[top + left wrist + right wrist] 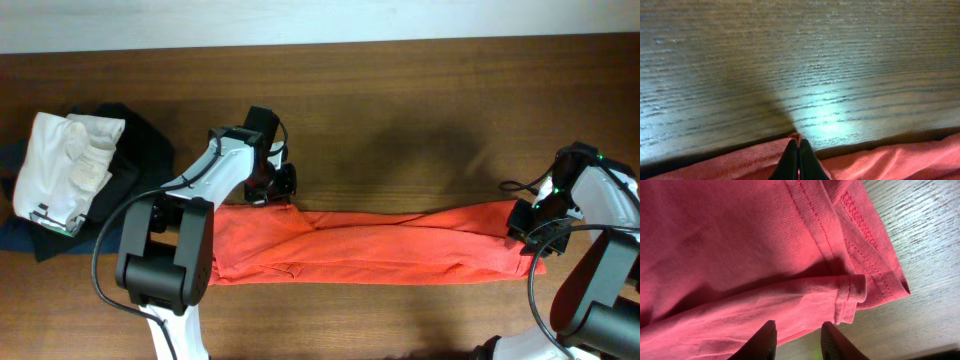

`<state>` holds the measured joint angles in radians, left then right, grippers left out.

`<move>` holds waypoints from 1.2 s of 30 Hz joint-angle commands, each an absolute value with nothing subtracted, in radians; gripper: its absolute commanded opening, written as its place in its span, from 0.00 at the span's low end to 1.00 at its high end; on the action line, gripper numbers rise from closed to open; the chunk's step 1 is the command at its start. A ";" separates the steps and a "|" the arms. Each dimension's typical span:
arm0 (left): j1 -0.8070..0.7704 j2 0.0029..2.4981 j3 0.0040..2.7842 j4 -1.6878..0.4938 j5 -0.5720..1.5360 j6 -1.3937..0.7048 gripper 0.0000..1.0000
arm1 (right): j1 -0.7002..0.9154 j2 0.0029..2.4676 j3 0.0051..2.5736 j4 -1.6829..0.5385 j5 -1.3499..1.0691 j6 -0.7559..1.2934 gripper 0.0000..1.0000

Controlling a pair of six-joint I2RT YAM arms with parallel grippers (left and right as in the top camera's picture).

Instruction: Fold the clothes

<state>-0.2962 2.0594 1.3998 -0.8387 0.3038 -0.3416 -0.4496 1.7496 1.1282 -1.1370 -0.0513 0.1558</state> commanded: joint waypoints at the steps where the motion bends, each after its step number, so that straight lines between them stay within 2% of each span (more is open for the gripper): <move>1: -0.292 2.058 1.478 -0.923 0.335 -0.343 0.01 | -0.452 1.743 1.125 -1.136 -0.056 0.153 0.33; 4: -0.350 1.909 1.549 -1.027 0.442 -0.321 0.01 | -0.452 1.743 1.125 -1.135 -0.049 0.154 0.33; 10: -0.561 1.842 1.515 -1.217 0.377 -0.321 0.00 | -0.452 1.743 1.125 -1.136 -0.049 0.154 0.34; 16: -0.648 1.842 1.439 -1.216 0.378 -0.330 0.00 | -0.452 1.743 1.125 -1.137 -0.049 0.154 0.34; 19: -0.648 1.842 1.439 -1.217 0.484 -0.358 0.00 | -0.452 1.743 1.125 -1.137 -0.049 0.154 0.34; 22: -0.647 1.842 1.438 -1.134 0.393 -0.359 0.01 | -0.452 1.743 1.125 -1.135 -0.049 0.154 0.34; 26: -0.647 1.847 1.438 -1.031 0.097 -0.382 0.01 | -0.452 1.743 1.125 -1.137 -0.049 0.154 0.34; 31: -0.645 1.851 1.398 -1.011 -0.121 -0.437 0.01 | -0.452 1.743 1.125 -1.137 -0.049 0.154 0.34; 32: -0.645 1.851 1.379 -1.002 -0.121 -0.437 0.10 | -0.452 1.743 1.125 -1.137 -0.049 0.154 0.34; 33: -0.645 1.851 1.349 -0.985 -0.121 -0.437 0.53 | -0.452 1.743 1.125 -1.137 -0.049 0.154 0.34; 34: -0.645 1.851 1.335 -0.970 -0.121 -0.437 0.71 | -0.452 1.743 1.125 -1.137 -0.049 0.154 0.34; 36: -0.631 1.842 1.345 -0.953 -0.121 -0.433 0.76 | -0.452 1.743 1.125 -1.137 -0.049 0.154 0.34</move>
